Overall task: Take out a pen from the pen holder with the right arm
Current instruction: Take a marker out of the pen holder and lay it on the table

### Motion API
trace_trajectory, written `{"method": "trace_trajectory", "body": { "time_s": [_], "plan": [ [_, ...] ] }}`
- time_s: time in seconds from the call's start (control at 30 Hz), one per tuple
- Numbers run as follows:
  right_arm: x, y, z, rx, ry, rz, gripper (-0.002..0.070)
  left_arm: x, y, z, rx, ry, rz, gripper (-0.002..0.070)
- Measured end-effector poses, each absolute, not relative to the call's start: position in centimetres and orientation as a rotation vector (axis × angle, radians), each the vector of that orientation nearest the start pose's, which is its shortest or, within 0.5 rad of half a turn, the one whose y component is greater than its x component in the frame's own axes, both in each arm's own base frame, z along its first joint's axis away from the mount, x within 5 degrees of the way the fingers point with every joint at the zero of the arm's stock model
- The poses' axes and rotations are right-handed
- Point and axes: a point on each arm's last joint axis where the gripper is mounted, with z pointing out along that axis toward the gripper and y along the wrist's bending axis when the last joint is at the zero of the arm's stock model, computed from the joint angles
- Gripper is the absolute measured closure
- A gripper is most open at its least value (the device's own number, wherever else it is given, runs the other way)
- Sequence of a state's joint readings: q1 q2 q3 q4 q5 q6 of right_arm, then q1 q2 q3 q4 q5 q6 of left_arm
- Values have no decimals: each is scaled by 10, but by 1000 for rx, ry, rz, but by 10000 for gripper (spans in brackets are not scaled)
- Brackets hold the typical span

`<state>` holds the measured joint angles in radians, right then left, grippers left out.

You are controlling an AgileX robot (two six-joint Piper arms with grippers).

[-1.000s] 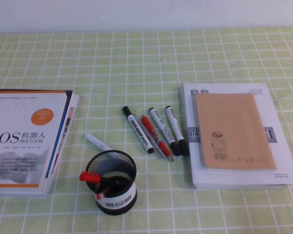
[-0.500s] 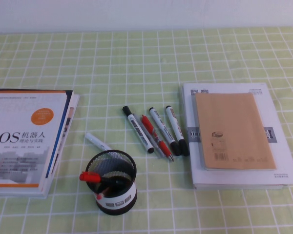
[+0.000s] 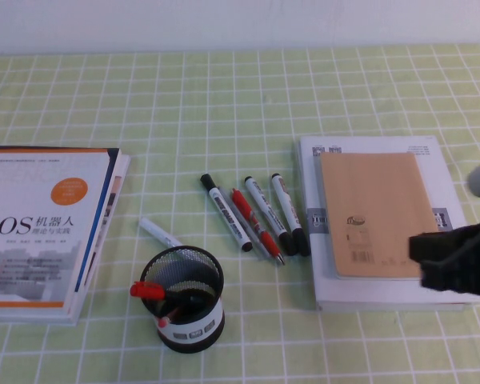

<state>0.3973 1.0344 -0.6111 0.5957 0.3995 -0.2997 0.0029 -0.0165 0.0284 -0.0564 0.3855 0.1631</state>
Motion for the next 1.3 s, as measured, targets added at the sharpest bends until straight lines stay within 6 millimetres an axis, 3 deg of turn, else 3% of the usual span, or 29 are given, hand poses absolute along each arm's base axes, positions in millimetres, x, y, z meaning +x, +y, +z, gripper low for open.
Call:
{"method": "trace_trajectory", "body": {
  "time_s": [0.13,0.33,0.5,0.63,0.7,1.0,1.3],
  "plan": [
    [178,137,266,-421,2166,634,688,52,-2,170,116,1877,58,681],
    [156,182,269,-590,1949,694,657,52,-2,170,116,1877,58,681],
    [130,194,263,-617,1691,712,474,52,-2,170,116,1877,58,681],
    [110,193,255,-665,1535,725,271,52,-2,170,116,1877,58,681],
    [104,194,254,-678,1489,737,223,52,-2,170,116,1877,58,681],
    [102,217,223,-746,1502,698,187,52,-2,170,116,1877,58,681],
    [86,245,192,-826,1398,714,186,52,-2,170,116,1877,58,681]
  ]
}}
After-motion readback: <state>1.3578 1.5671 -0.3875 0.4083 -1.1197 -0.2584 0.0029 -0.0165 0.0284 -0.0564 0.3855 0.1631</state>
